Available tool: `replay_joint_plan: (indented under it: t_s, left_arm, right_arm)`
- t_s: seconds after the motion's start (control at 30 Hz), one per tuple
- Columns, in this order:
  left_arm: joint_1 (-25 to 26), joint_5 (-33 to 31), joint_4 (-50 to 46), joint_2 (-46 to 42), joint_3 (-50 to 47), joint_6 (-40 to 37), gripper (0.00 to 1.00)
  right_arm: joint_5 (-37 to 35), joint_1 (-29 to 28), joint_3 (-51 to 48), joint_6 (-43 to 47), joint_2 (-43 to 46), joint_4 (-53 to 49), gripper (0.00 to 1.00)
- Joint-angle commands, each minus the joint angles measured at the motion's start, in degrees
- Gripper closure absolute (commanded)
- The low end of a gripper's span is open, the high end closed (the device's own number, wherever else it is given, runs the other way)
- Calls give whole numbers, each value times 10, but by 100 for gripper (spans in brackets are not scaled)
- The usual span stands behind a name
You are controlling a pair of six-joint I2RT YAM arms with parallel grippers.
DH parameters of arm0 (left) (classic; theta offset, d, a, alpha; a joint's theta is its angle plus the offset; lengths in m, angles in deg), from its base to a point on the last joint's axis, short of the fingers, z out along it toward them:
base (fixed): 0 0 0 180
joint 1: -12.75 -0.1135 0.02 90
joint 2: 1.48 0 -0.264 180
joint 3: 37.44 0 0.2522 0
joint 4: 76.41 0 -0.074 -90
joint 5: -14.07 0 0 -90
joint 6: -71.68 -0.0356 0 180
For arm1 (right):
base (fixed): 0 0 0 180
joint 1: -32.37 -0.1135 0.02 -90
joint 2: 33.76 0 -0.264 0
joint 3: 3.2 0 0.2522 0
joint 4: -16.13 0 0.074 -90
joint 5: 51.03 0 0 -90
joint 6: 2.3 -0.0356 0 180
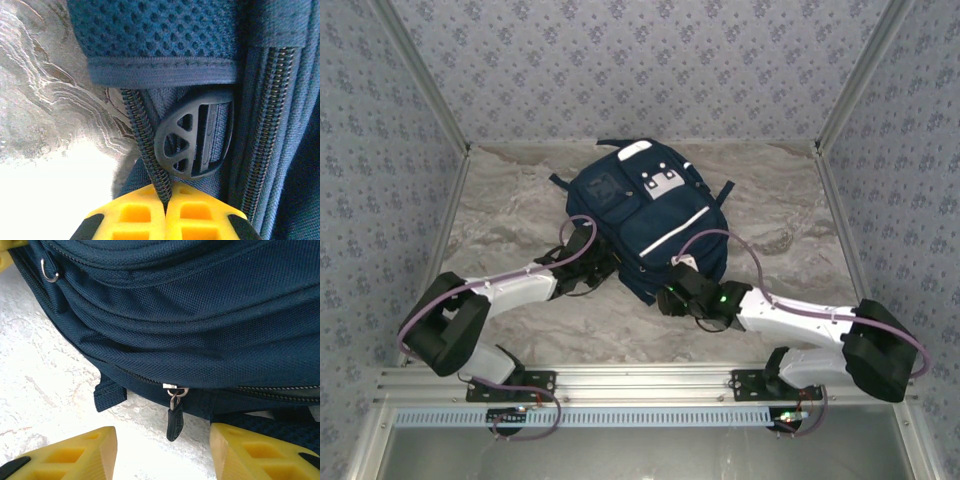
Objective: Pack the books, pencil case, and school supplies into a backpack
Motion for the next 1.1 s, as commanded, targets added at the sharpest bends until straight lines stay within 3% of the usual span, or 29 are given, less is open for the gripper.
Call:
replay_joint_plan:
  t_s: [0.0,0.33,0.6,0.8,1.07]
  left_arm:
    - [2,-17,-1,2,21,-1,100]
    - [2,-18,-3,4,23,2,100]
    - [-1,-18,-4,10,26,0,100]
    - [-5,-20,-9,11,25,-6,100]
    - [-12,-30,-26,5,23,-16,100]
  right_arm:
    - [-26,-4,21,-18,-18,-28,49]
    - [-13,-3,38,-24,-79,-21,57]
    - [-10,-1,38,-18,-110,-16,79]
    - [-2,14,11,-14,-81,-7,99]
    - [14,38,-19,5,-21,-6,100]
